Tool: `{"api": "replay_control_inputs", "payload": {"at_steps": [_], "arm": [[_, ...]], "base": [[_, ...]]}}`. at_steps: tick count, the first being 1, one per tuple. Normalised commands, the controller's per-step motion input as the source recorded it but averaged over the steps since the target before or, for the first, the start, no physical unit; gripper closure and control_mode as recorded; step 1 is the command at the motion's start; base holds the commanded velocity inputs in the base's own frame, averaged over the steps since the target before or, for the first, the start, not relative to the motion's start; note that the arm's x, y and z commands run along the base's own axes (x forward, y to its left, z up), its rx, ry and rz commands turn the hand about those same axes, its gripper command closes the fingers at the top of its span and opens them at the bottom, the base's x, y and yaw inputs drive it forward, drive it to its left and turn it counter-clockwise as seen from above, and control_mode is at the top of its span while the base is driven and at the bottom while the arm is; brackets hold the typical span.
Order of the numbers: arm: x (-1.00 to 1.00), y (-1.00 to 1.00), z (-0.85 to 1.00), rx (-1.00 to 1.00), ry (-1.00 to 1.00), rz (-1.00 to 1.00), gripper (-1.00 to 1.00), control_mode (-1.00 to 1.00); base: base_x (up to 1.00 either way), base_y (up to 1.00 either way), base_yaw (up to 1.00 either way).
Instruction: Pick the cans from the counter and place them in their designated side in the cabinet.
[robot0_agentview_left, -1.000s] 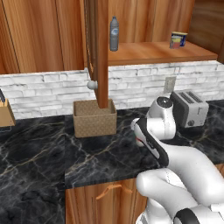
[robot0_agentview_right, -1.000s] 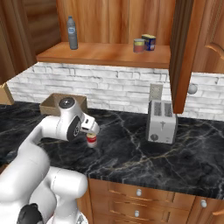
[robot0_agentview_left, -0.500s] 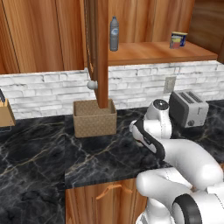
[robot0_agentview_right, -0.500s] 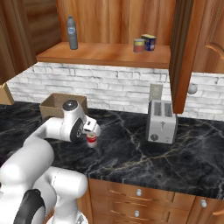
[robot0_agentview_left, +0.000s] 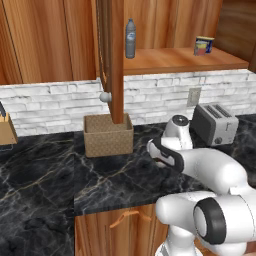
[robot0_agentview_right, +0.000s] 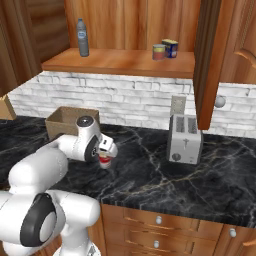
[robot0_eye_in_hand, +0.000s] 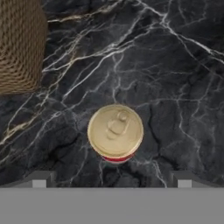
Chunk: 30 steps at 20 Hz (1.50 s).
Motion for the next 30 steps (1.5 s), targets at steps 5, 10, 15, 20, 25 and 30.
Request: {"api": "replay_control_inputs", "payload": {"at_steps": [5, 10, 15, 20, 25, 30], "arm": [[0.21, -0.03, -0.20, 0.00, 0.03, 0.00, -1.00, -1.00], [0.21, -0.01, -0.21, 0.00, 0.03, 0.00, -1.00, -1.00], [0.20, -0.01, -0.21, 0.00, 0.03, 0.00, -1.00, -1.00], [0.20, -0.01, -0.20, 0.00, 0.02, 0.00, -1.00, -1.00], [0.13, 0.00, -0.19, 0.00, 0.02, 0.00, 1.00, -1.00], [0.04, -0.04, -0.03, 0.00, 0.00, 0.00, 1.00, -1.00]], "base": [[0.00, 0.00, 0.00], [0.00, 0.00, 0.00], [0.00, 0.00, 0.00], [0.00, 0.00, 0.00], [0.00, 0.00, 0.00], [0.00, 0.00, 0.00]]}}
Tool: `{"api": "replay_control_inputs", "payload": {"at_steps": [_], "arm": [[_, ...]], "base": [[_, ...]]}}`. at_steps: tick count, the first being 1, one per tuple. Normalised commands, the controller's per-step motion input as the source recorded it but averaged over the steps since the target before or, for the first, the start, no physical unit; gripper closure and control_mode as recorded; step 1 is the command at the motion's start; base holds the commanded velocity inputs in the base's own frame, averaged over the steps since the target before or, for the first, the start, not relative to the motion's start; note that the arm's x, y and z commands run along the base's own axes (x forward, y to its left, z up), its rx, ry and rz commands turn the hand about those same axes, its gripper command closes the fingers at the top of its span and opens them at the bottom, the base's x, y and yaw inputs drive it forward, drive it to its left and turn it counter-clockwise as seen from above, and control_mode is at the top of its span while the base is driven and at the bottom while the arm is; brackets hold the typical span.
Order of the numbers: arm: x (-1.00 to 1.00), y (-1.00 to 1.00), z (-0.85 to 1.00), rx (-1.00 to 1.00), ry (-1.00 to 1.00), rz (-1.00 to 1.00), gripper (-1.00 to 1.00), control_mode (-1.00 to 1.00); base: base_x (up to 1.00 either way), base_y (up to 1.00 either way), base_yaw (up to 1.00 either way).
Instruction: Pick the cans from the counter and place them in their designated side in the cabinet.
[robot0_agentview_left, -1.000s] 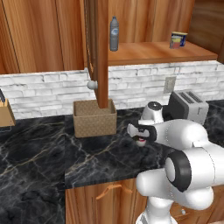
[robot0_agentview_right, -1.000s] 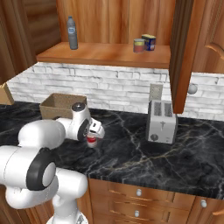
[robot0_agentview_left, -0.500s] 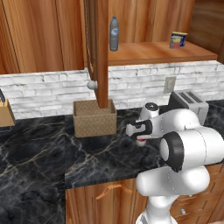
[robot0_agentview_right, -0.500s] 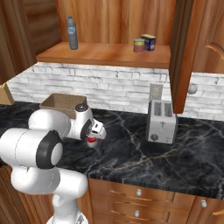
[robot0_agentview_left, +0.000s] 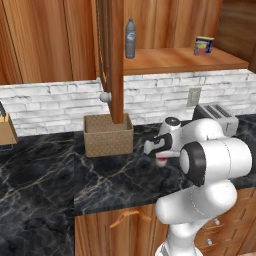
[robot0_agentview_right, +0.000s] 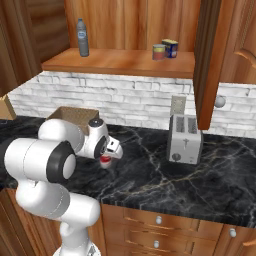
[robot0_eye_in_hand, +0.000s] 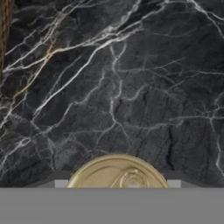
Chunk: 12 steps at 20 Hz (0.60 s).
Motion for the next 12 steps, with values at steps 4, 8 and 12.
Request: {"api": "replay_control_inputs", "payload": {"at_steps": [4, 8, 12], "arm": [[0.01, -0.10, 0.17, 0.02, 0.00, 0.00, 1.00, -1.00], [0.00, -0.13, 0.40, 0.04, 0.00, 0.00, 1.00, -1.00], [0.00, -0.13, 0.48, 0.04, 0.00, 0.00, 1.00, -1.00]], "base": [[0.00, 0.00, 0.00], [0.00, 0.00, 0.00], [0.00, 0.00, 0.00]]}}
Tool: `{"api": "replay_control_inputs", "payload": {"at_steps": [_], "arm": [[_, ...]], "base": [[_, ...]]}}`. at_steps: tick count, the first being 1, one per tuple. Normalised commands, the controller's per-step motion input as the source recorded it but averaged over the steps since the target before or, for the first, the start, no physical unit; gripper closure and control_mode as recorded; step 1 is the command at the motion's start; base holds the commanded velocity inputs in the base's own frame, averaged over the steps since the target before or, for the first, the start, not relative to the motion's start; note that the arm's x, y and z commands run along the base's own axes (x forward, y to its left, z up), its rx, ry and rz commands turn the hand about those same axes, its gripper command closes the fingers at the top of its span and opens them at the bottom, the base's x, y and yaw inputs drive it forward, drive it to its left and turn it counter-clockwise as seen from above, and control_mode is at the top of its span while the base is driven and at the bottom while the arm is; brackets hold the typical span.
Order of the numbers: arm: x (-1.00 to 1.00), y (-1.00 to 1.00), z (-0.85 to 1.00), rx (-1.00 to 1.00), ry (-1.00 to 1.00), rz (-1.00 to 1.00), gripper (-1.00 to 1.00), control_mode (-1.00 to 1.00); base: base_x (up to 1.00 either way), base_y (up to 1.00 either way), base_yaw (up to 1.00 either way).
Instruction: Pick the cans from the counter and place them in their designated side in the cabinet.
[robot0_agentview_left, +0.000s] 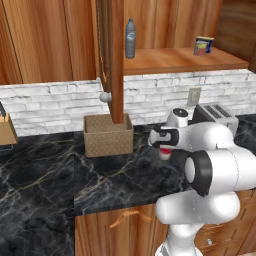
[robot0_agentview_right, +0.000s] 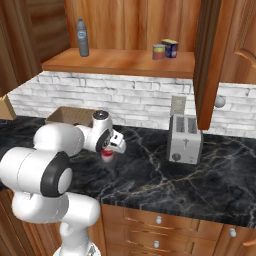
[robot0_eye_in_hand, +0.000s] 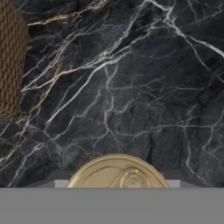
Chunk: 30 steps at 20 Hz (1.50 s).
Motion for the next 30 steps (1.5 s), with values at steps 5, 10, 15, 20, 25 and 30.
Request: {"api": "replay_control_inputs", "payload": {"at_steps": [5, 10, 15, 20, 25, 30], "arm": [[0.00, -0.15, 0.51, 0.03, 0.00, 0.00, 1.00, -1.00], [-0.02, -0.14, 0.46, 0.01, 0.00, 0.00, 1.00, -1.00], [-0.14, -0.04, 0.40, 0.00, 0.00, 0.00, 1.00, -1.00], [-0.21, -0.01, 0.35, 0.00, 0.00, 0.00, 1.00, -1.00], [-0.35, -0.06, 0.33, 0.00, -0.05, 0.00, 1.00, -1.00], [-0.38, 0.00, 0.33, 0.00, -0.07, 0.00, 1.00, -1.00]], "base": [[0.00, 0.00, 0.00], [0.00, 0.00, 0.00], [0.00, 0.00, 0.00], [0.00, 0.00, 0.00], [0.00, 0.00, 0.00], [0.00, 0.00, 0.00]]}}
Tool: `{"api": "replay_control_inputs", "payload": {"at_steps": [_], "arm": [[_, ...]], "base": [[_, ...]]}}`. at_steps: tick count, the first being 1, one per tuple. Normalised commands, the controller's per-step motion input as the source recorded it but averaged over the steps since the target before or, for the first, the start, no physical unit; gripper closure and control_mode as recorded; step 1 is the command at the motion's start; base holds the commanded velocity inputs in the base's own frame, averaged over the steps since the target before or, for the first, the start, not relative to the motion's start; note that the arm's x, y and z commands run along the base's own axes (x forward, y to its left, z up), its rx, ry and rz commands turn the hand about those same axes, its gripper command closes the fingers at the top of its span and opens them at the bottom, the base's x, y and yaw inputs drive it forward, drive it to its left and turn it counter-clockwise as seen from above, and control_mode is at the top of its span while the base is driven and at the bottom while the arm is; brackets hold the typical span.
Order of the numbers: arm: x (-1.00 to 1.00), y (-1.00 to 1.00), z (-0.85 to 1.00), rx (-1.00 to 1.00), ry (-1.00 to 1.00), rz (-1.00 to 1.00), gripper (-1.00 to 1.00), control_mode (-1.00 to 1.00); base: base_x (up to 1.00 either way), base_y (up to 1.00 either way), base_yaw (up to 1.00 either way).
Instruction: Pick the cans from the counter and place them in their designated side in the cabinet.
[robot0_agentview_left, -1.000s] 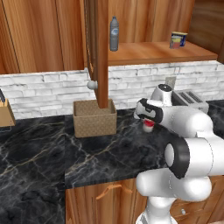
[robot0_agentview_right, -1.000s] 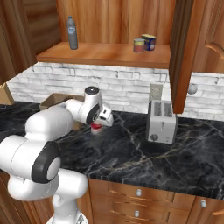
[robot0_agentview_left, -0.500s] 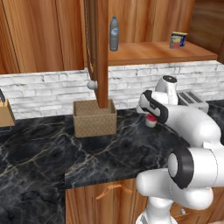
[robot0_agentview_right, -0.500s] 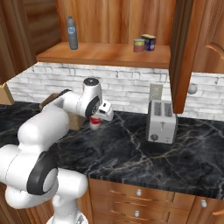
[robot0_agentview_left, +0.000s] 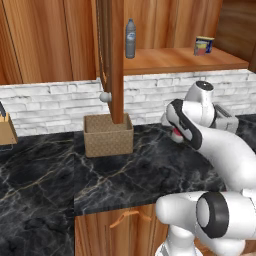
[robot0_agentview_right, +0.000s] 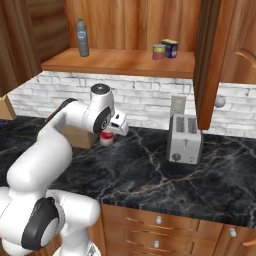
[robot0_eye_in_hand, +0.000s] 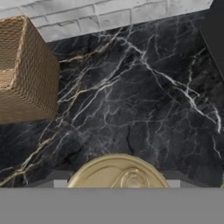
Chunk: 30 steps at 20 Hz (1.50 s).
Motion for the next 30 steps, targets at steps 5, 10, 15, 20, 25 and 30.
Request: {"api": "replay_control_inputs", "payload": {"at_steps": [5, 10, 15, 20, 25, 30], "arm": [[-0.31, 0.00, 0.32, 0.00, -0.13, 0.00, 1.00, -1.00], [-0.32, 0.00, 0.30, 0.00, -0.17, 0.00, 1.00, -1.00], [-0.33, 0.00, 0.31, 0.00, -0.11, 0.00, 1.00, -1.00], [-0.31, 0.00, 0.37, 0.00, -0.09, 0.00, 1.00, -1.00], [-0.29, 0.00, 0.42, 0.00, -0.10, 0.00, 1.00, -1.00], [-0.40, -0.01, 0.33, 0.00, -0.03, 0.00, 1.00, -1.00]], "base": [[0.00, 0.00, 0.00], [0.00, 0.00, 0.00], [0.00, 0.00, 0.00], [0.00, 0.00, 0.00], [0.00, 0.00, 0.00], [0.00, 0.00, 0.00]]}}
